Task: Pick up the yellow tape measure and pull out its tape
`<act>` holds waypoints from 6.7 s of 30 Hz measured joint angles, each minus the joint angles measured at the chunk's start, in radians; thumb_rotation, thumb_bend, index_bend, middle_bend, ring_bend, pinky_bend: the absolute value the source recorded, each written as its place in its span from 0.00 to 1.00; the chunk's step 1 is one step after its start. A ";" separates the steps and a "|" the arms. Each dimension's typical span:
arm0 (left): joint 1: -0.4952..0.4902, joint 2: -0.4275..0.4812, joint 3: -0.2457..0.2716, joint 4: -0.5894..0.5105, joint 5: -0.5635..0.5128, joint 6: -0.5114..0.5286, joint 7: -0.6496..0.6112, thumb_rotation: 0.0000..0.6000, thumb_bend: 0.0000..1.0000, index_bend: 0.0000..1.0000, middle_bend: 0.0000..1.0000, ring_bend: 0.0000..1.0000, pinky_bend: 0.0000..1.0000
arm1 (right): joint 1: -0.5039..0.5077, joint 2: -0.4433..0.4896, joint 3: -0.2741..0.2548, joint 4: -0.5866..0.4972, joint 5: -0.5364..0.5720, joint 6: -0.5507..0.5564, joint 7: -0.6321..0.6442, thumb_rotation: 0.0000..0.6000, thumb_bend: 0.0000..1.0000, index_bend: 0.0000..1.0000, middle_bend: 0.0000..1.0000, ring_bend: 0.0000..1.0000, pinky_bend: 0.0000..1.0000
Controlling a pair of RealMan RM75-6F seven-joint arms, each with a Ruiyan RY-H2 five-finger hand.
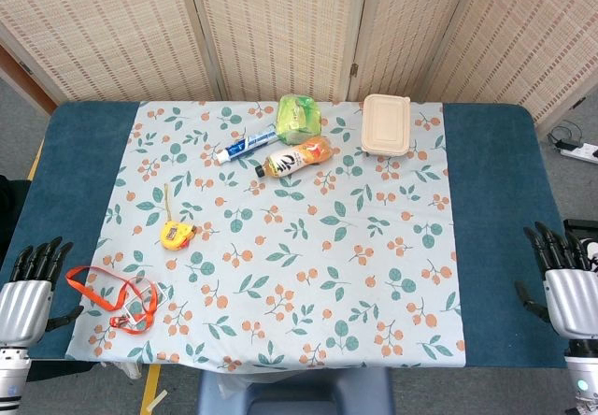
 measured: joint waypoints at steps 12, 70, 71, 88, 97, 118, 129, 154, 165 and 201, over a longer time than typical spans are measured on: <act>-0.012 -0.010 -0.010 0.004 0.009 0.002 0.002 1.00 0.19 0.10 0.06 0.09 0.00 | -0.002 0.003 0.003 0.004 -0.009 0.008 0.021 1.00 0.39 0.06 0.08 0.10 0.00; -0.565 -0.362 -0.067 0.545 -0.158 -0.713 -0.151 1.00 0.28 0.23 0.22 0.18 0.00 | 0.001 0.011 0.019 -0.025 0.007 0.007 -0.008 1.00 0.39 0.07 0.08 0.11 0.00; -0.565 -0.364 -0.067 0.548 -0.160 -0.712 -0.152 1.00 0.28 0.24 0.23 0.19 0.00 | 0.001 0.010 0.019 -0.025 0.007 0.007 -0.008 1.00 0.39 0.07 0.08 0.11 0.00; -0.566 -0.428 -0.066 0.641 -0.155 -0.666 -0.228 1.00 0.28 0.50 0.47 0.38 0.10 | 0.009 0.009 0.019 -0.020 -0.001 -0.001 0.008 1.00 0.39 0.12 0.11 0.13 0.00; -0.562 -0.432 -0.080 0.603 -0.123 -0.578 -0.297 1.00 0.34 0.54 0.52 0.42 0.14 | 0.075 0.020 0.028 -0.060 -0.060 -0.059 0.079 1.00 0.38 0.19 0.14 0.14 0.00; -0.585 -0.353 -0.138 0.046 -0.044 -0.381 -0.087 1.00 0.34 0.55 0.54 0.44 0.14 | 0.439 -0.081 0.135 -0.251 0.066 -0.480 0.145 1.00 0.38 0.41 0.05 0.02 0.00; -0.620 -0.405 -0.164 -0.021 -0.075 -0.371 0.046 1.00 0.34 0.55 0.54 0.44 0.14 | 0.556 -0.178 0.195 -0.292 0.257 -0.558 0.036 1.00 0.38 0.45 0.03 0.01 0.00; -0.659 -0.452 -0.185 -0.068 -0.150 -0.373 0.139 1.00 0.34 0.55 0.54 0.44 0.12 | 0.675 -0.239 0.211 -0.274 0.412 -0.591 -0.025 1.00 0.38 0.47 0.04 0.01 0.00; -0.669 -0.464 -0.184 -0.066 -0.166 -0.375 0.155 1.00 0.34 0.55 0.54 0.44 0.12 | 0.695 -0.246 0.203 -0.262 0.426 -0.594 -0.017 1.00 0.38 0.47 0.04 0.01 0.00; -0.676 -0.471 -0.178 -0.044 -0.210 -0.374 0.171 1.00 0.34 0.55 0.54 0.44 0.12 | 0.706 -0.249 0.168 -0.244 0.438 -0.591 0.006 1.00 0.38 0.64 0.12 0.04 0.00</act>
